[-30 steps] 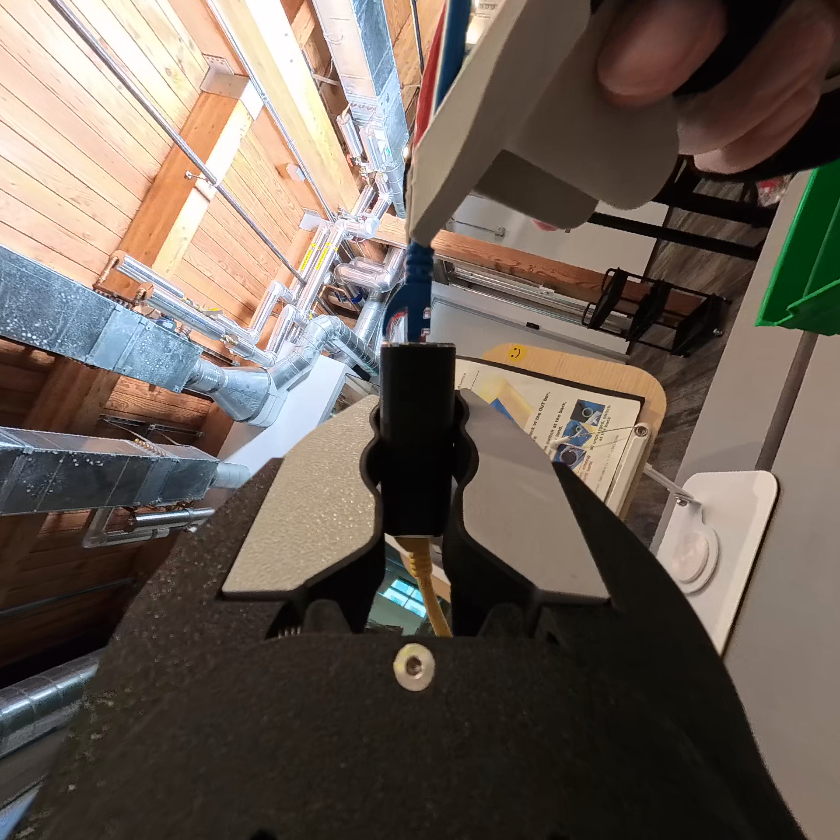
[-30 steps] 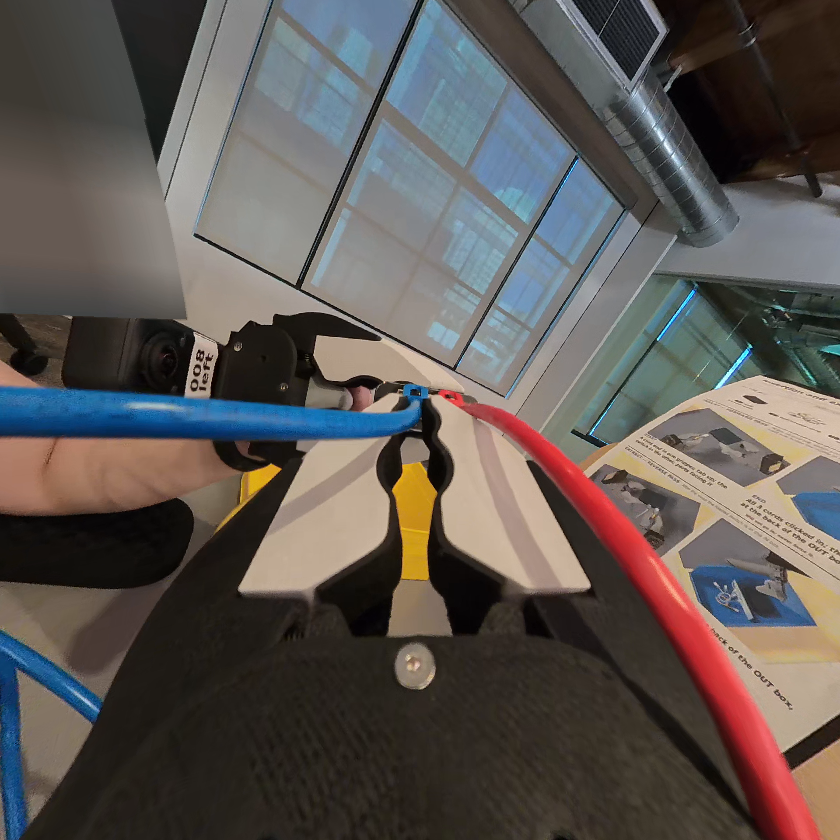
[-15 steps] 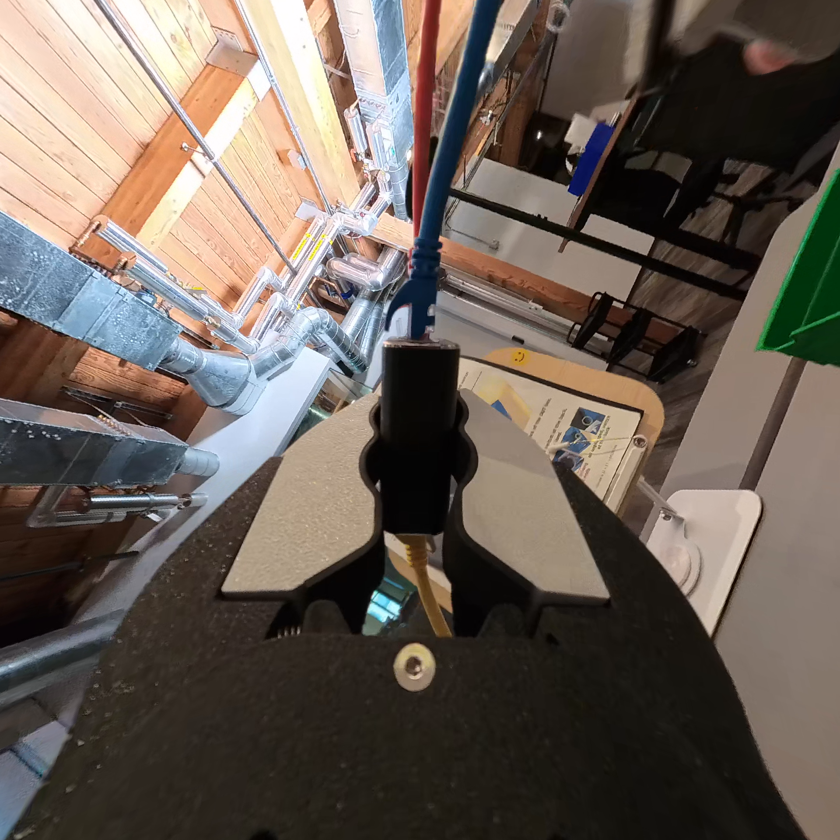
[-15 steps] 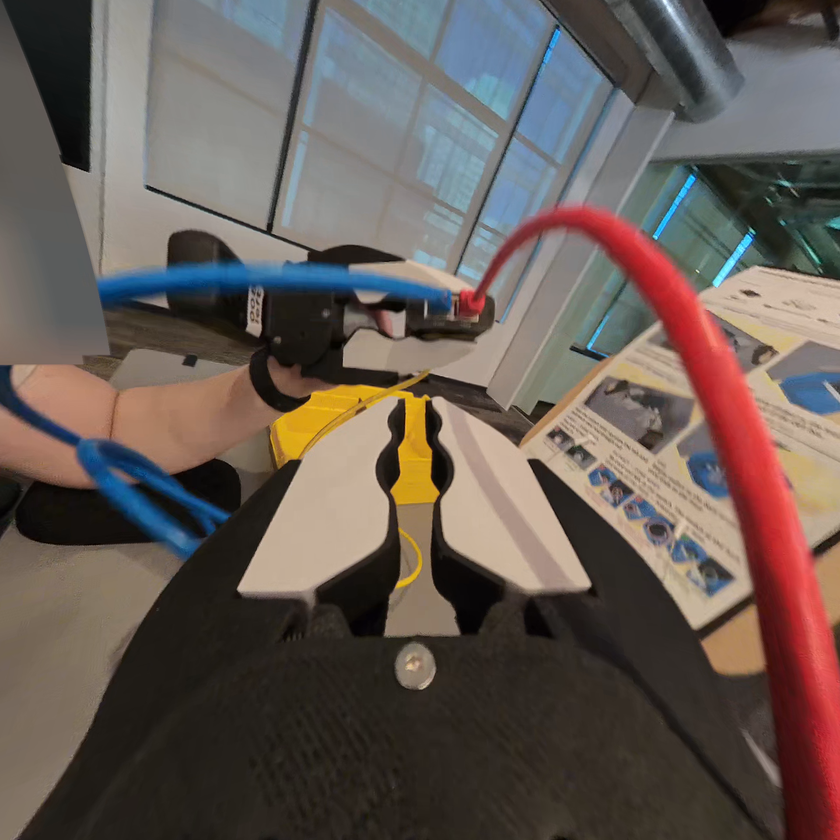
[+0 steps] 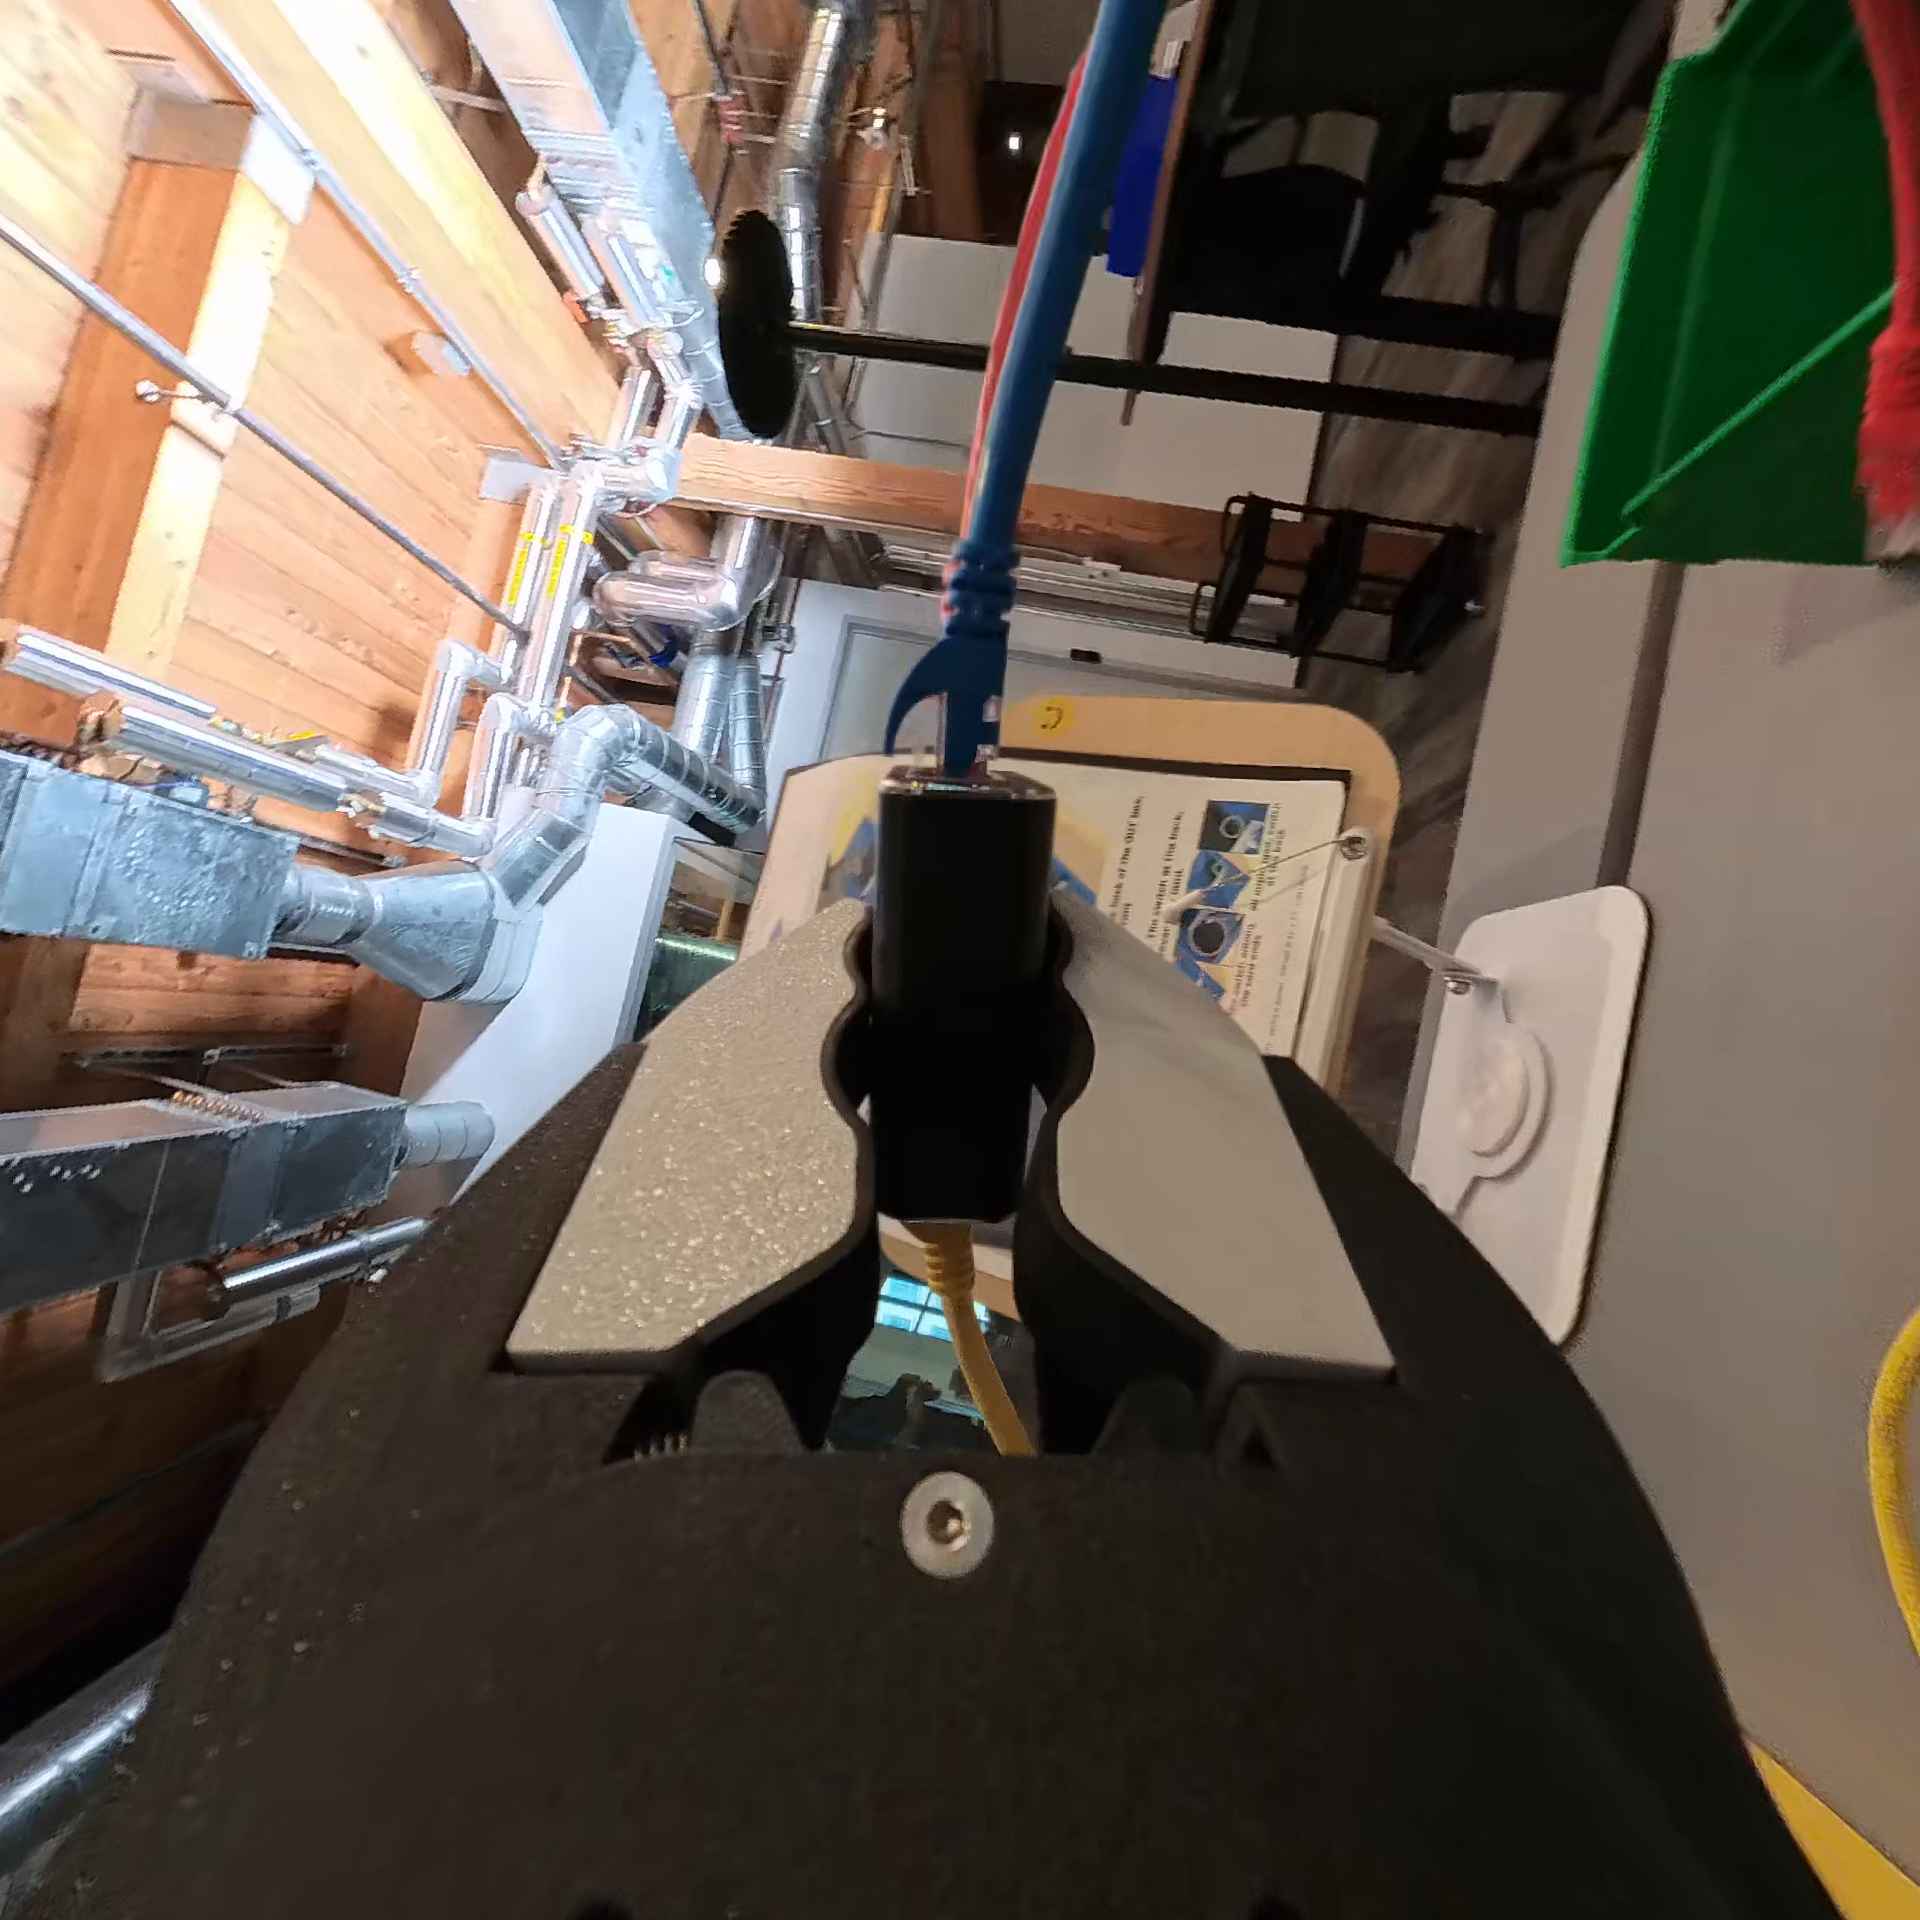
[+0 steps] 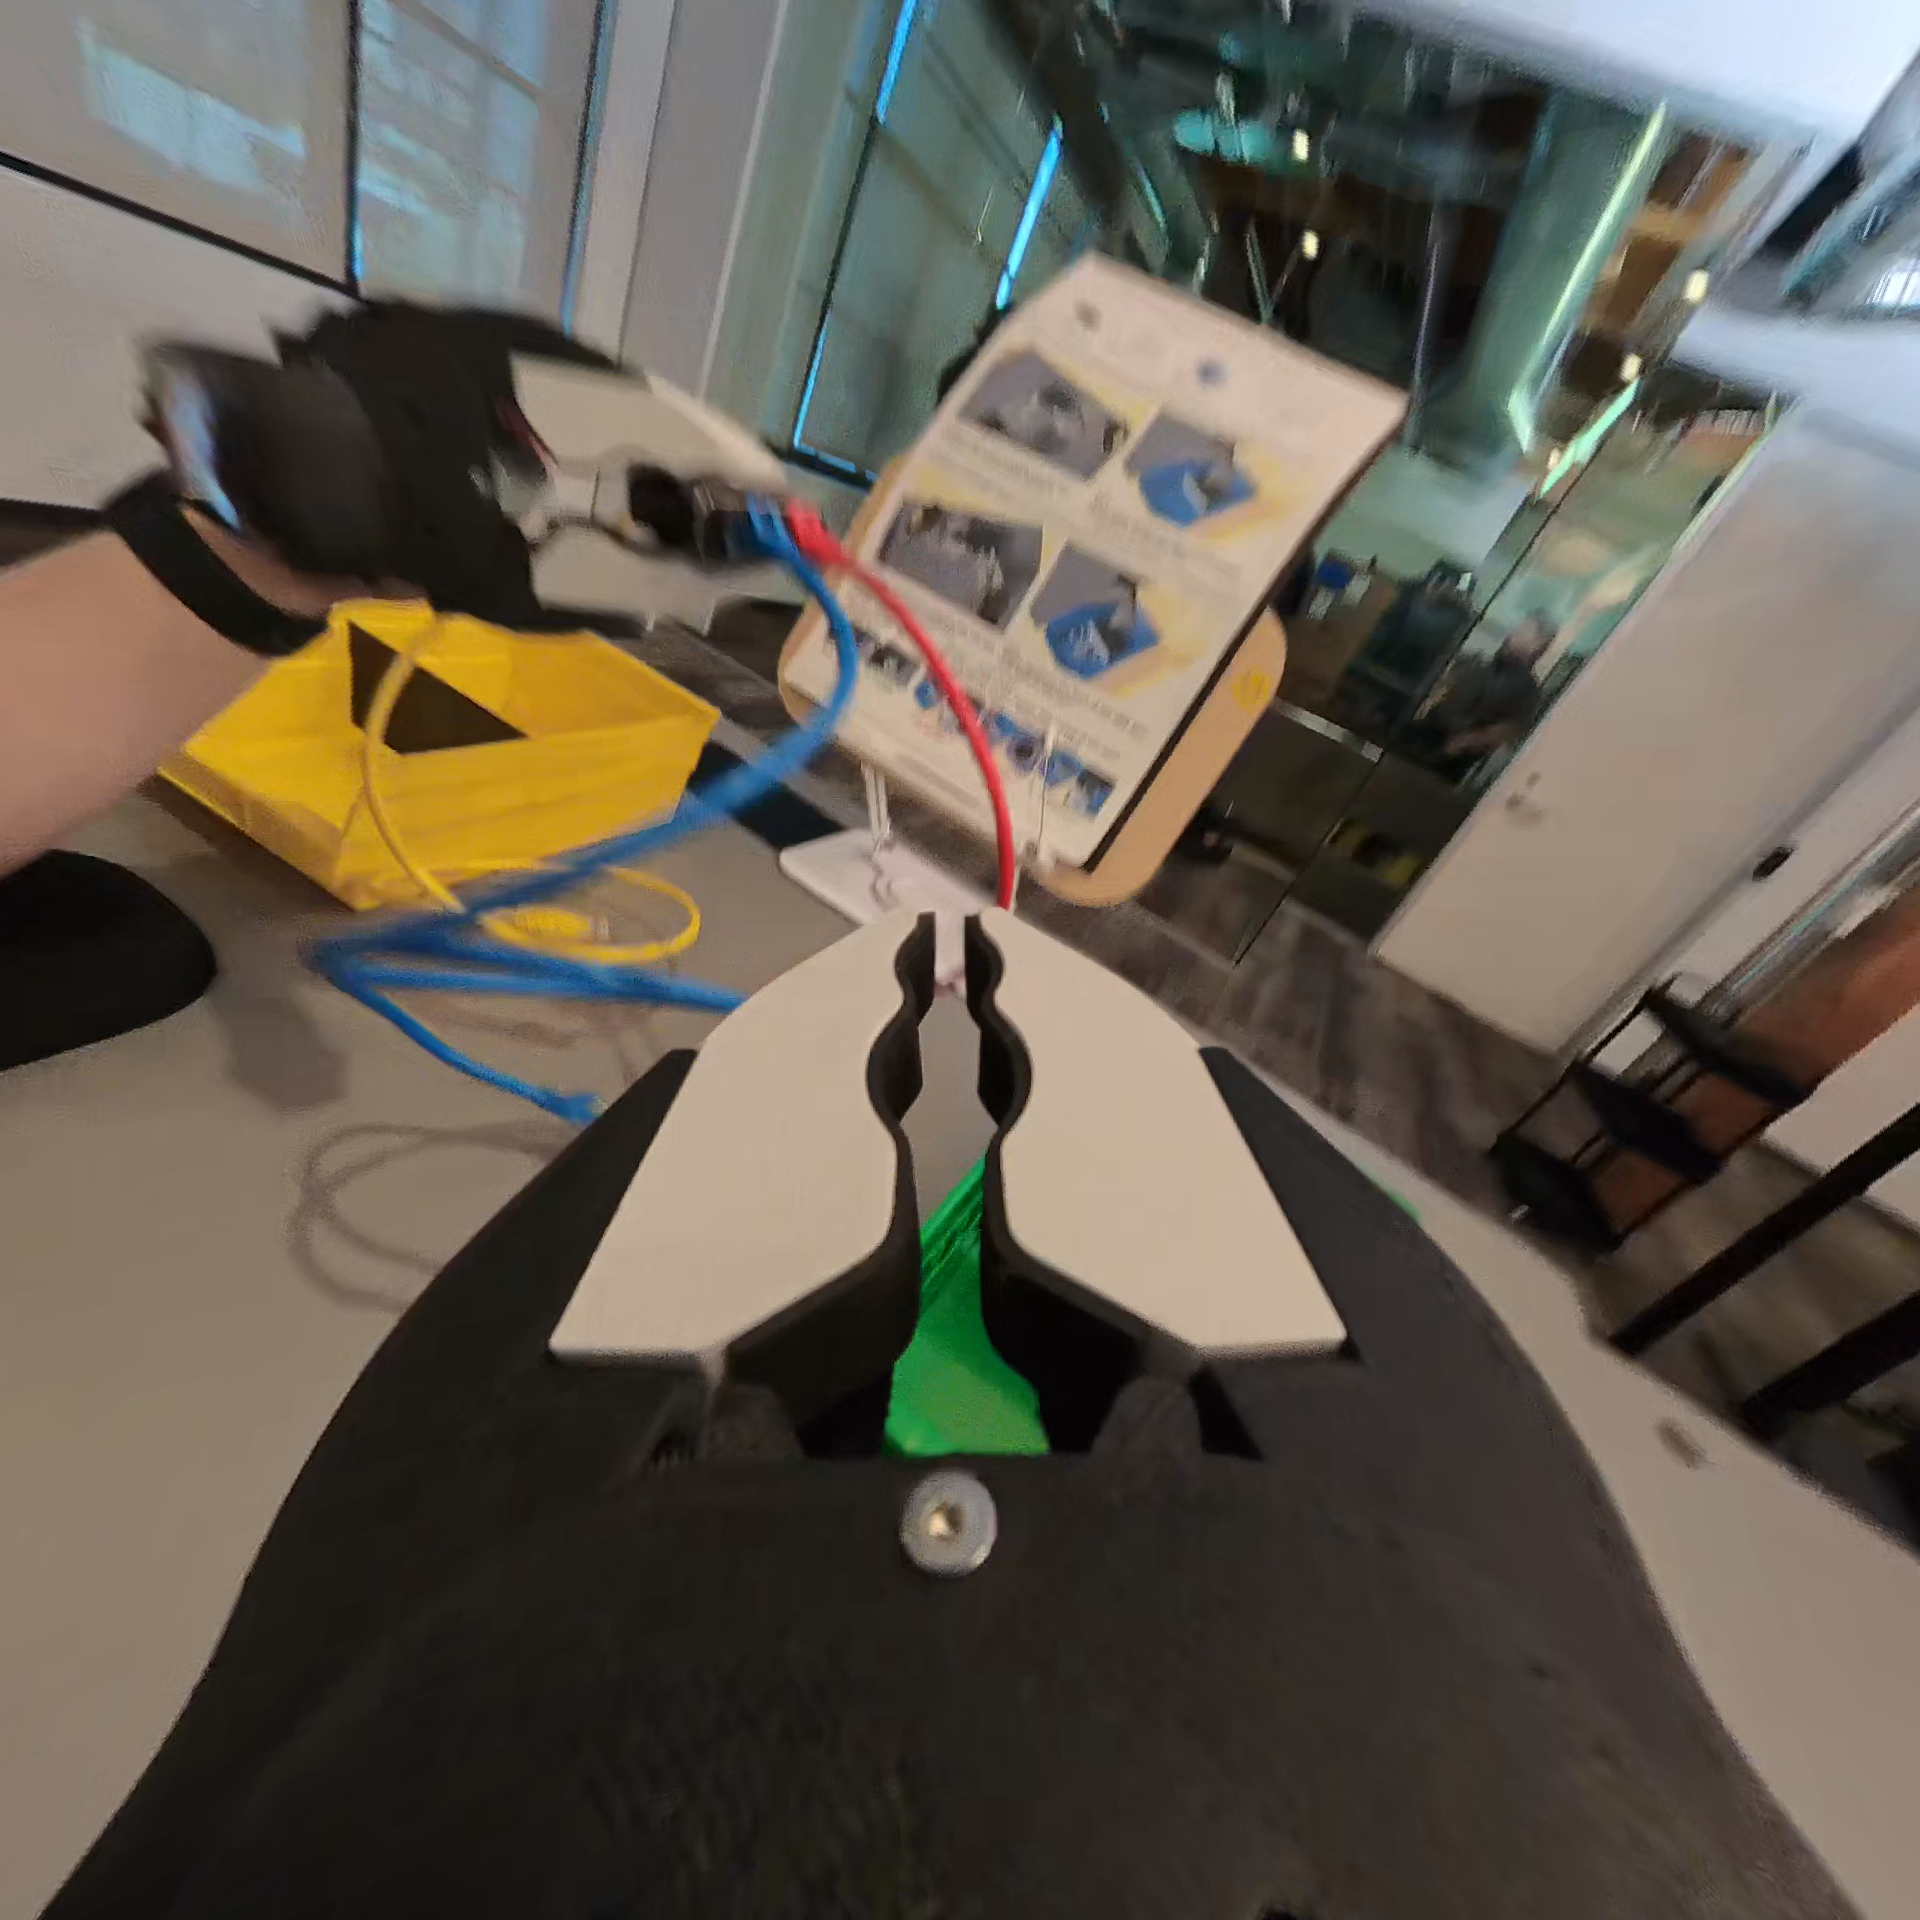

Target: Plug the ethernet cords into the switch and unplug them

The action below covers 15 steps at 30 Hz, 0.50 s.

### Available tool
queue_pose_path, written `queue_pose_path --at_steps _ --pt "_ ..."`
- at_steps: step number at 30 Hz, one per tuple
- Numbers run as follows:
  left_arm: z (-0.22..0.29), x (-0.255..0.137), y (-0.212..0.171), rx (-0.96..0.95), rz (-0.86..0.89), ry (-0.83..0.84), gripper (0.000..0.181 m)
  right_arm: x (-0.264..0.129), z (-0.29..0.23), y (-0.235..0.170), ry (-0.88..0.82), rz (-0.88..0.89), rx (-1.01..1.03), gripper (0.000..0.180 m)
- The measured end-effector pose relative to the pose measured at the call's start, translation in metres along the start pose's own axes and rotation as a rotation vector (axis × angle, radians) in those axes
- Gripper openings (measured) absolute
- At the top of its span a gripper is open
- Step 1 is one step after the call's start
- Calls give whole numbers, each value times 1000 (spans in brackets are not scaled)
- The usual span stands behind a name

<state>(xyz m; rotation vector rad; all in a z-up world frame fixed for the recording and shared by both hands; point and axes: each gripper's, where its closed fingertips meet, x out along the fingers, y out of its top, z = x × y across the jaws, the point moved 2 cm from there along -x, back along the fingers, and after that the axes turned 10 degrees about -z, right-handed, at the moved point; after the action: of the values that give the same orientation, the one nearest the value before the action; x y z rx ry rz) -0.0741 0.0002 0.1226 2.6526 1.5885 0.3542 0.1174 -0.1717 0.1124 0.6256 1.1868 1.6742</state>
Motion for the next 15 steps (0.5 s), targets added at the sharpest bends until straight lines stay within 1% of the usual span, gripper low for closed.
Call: queue_pose_path --at_steps 3,5,7,9,11,15 --pt "12 3 7 58 -3 -17 26 -9 -10 51 2 50 -146 12" --pt "17 5 9 70 -2 -34 26 0 -23 73 32 50 -257 20" --pt "18 6 8 96 -18 -34 26 19 -34 86 46 40 -348 27" --pt "17 4 9 106 -21 -29 26 43 -46 90 80 18 -424 32" --pt "19 2 11 102 -22 -66 26 68 -55 89 105 4 -469 35" --pt "26 -1 13 125 -50 -134 26 109 -72 76 123 -22 -626 36"
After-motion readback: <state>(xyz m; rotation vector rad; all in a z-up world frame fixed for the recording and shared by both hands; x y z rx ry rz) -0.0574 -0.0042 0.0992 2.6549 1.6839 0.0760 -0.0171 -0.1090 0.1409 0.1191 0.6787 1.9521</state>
